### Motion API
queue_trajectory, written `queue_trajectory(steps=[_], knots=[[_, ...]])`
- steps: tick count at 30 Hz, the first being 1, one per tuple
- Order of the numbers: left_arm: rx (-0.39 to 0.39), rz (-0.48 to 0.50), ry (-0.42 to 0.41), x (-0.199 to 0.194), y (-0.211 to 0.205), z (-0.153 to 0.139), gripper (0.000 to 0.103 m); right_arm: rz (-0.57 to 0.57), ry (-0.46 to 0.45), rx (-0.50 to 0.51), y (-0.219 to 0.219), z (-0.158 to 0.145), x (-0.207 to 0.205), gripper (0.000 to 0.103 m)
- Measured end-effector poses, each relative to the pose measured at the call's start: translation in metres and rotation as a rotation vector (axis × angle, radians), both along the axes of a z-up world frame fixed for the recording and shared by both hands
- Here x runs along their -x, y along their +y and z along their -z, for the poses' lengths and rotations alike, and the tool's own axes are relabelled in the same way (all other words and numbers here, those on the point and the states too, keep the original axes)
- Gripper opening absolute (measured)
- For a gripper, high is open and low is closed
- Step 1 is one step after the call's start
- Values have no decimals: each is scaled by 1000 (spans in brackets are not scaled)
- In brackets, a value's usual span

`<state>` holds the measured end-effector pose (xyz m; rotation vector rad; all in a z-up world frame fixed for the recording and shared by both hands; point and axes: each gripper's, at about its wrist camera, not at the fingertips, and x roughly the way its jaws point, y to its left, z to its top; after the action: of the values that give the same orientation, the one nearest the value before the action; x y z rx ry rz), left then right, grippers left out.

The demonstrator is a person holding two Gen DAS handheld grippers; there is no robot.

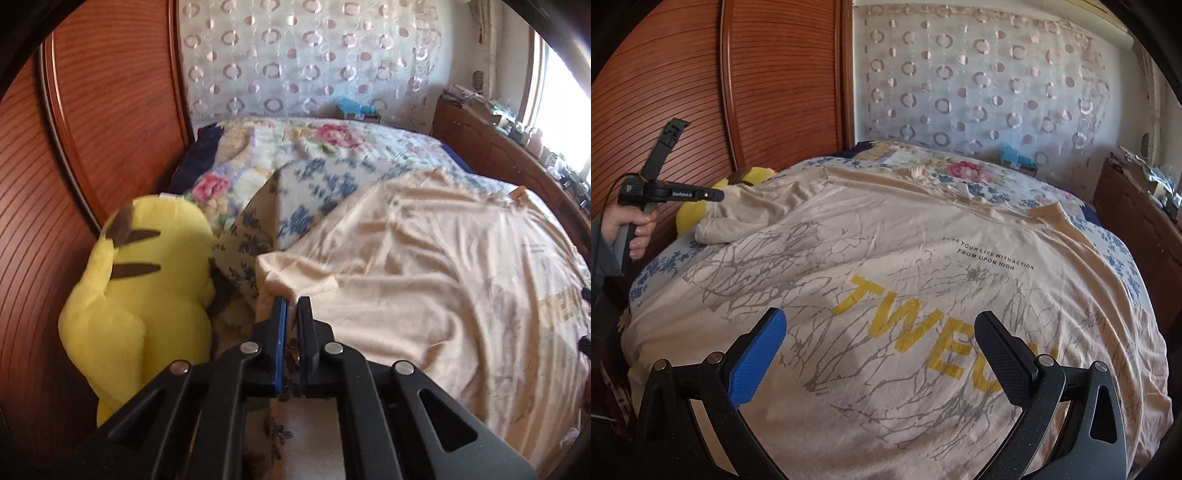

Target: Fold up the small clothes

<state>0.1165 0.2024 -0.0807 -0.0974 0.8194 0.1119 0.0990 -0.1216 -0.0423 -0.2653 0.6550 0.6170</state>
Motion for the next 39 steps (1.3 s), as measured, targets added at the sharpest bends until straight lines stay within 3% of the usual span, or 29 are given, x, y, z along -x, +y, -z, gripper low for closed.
queue_trajectory(steps=[9,13,16,17,18,23,31,35,39], knots=[[-8,173,-113,-18,-73,-74,2,19,18,-11,-4,2,-4,103],[1,254,-135,-25,-109,-89,4,22,20,-5,-4,3,-4,103],[-6,297,-135,-26,-125,-93,16,23,19,-2,-4,4,-4,103],[-11,299,-134,-25,-125,-94,28,22,19,-2,-4,4,-5,103],[-17,297,-138,-23,-125,-93,39,23,20,-3,-4,4,-5,103],[-19,262,-109,-12,-111,-73,58,26,18,-6,-5,4,-4,103],[-35,174,23,-1,-78,-2,59,17,19,-4,-3,3,-5,99],[-31,163,58,-3,-78,19,59,-23,36,-35,-1,-7,-7,93],[-42,178,76,-4,-82,28,59,-68,-3,-21,14,-23,-12,89]])
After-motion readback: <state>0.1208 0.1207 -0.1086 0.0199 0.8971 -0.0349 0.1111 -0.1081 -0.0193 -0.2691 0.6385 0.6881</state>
